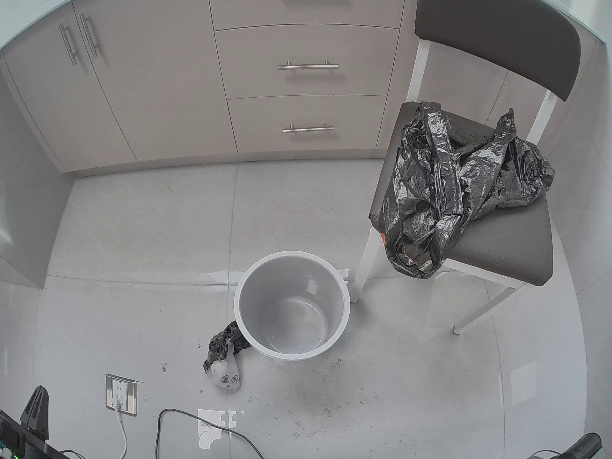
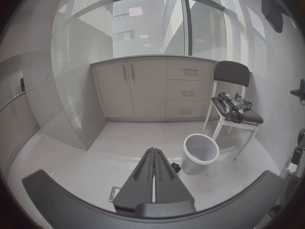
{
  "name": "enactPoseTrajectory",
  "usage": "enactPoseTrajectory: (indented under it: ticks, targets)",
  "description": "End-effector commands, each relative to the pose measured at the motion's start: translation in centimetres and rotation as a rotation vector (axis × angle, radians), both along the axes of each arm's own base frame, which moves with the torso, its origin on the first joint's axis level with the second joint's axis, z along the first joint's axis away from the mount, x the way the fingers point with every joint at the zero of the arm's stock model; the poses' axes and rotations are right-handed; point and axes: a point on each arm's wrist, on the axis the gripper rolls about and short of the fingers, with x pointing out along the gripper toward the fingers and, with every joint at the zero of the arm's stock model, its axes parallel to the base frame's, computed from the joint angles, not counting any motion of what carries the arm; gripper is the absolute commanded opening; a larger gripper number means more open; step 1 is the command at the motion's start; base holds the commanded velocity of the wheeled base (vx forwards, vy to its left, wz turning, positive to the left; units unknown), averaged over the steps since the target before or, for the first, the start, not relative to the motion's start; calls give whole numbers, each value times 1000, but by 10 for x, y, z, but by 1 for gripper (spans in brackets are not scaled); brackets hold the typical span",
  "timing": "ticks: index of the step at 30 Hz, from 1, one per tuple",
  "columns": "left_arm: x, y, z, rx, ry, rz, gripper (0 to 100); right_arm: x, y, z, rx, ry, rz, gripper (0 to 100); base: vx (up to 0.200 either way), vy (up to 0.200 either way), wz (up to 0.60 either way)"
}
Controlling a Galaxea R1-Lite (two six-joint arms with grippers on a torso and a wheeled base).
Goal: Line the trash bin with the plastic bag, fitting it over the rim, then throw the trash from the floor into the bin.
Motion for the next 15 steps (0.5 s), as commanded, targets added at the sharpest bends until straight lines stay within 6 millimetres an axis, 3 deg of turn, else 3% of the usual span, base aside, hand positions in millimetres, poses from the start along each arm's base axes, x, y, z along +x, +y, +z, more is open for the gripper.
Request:
enactPoseTrajectory:
  ticks: [1,4,7,11,12,13,15]
  targets:
    - [2,0,-4,12,29,11,0,114,20,115,260,130,283,0,0,0,0]
    - [2,0,-4,13,30,11,0,162,33,106,304,178,254,0,0,0,0]
    - [3,0,-4,13,42,9,0,192,54,101,224,222,249,0,0,0,0]
    - [3,0,-4,15,41,15,0,233,100,99,152,275,194,0,0,0,0]
    - [3,0,-4,15,41,15,0,233,100,99,152,275,194,0,0,0,0]
    - [3,0,-4,15,40,18,0,250,127,96,100,290,193,0,0,0,0]
    - [3,0,-4,10,39,20,0,262,147,90,43,308,202,0,0,0,0]
